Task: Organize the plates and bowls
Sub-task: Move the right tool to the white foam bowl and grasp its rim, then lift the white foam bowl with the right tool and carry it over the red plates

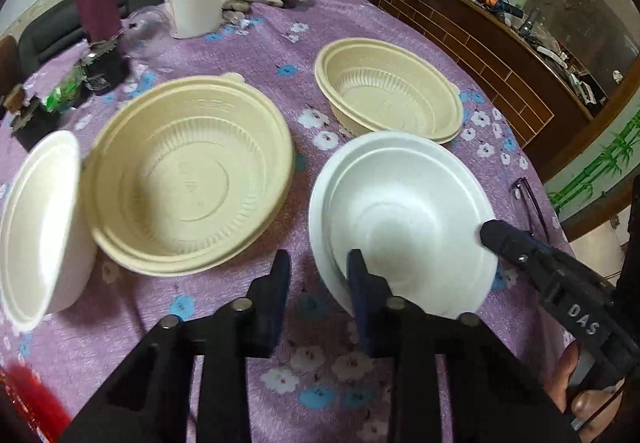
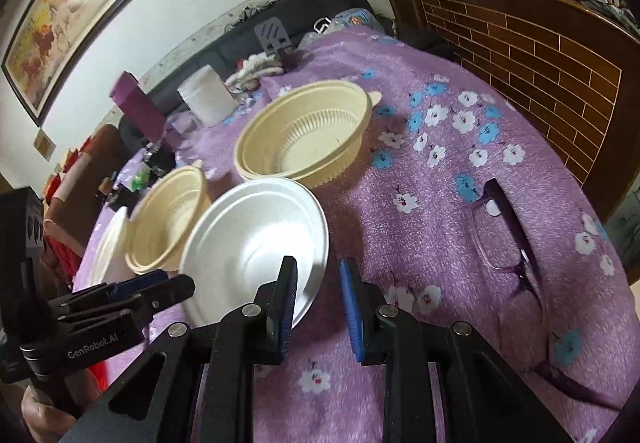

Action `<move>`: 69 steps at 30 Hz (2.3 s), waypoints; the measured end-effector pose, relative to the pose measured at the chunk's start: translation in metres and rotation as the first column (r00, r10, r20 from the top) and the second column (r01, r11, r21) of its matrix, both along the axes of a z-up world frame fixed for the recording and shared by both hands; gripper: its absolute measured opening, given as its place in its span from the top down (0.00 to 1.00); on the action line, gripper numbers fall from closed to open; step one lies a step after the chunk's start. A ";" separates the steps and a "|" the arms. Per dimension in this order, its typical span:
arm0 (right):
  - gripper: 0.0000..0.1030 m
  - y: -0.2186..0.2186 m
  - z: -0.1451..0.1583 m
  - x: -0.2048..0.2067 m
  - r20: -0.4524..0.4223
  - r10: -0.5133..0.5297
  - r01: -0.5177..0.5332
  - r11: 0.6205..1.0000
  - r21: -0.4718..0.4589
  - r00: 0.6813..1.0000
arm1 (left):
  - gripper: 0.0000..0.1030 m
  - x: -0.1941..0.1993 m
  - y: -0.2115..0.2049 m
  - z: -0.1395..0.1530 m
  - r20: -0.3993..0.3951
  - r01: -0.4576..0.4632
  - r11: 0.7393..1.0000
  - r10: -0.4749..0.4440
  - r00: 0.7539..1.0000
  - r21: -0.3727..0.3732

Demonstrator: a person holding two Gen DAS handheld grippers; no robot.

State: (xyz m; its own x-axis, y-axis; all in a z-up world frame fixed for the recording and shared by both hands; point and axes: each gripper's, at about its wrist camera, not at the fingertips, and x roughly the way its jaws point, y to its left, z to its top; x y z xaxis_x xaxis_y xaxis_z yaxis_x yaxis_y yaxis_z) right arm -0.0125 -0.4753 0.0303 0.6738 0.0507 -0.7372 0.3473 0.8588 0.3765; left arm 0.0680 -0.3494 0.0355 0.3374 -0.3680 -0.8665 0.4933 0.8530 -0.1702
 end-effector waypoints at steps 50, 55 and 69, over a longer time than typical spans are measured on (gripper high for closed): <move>0.89 0.183 -0.002 -0.045 -0.022 0.354 -0.354 0.934 -0.042 0.935 | 0.74 -0.138 0.175 0.002 0.217 -0.135 0.988 0.115 0.969 0.080; 0.89 0.182 0.000 -0.046 -0.010 0.347 -0.348 0.936 -0.048 0.938 | 0.74 -0.138 0.176 0.003 0.219 -0.133 0.989 0.114 0.969 0.070; 0.89 0.177 0.008 -0.051 0.024 0.341 -0.340 0.940 -0.028 0.940 | 0.74 -0.142 0.176 0.010 0.226 -0.128 0.990 0.112 0.968 0.056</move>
State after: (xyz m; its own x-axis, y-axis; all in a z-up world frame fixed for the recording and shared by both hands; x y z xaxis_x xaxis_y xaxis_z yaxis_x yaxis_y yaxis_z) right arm -0.0632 -0.2979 0.0379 0.6397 0.2636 -0.7220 0.0225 0.9325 0.3604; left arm -0.0738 -0.1734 0.0450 0.5624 -0.2545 -0.7867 0.4052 0.9142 -0.0061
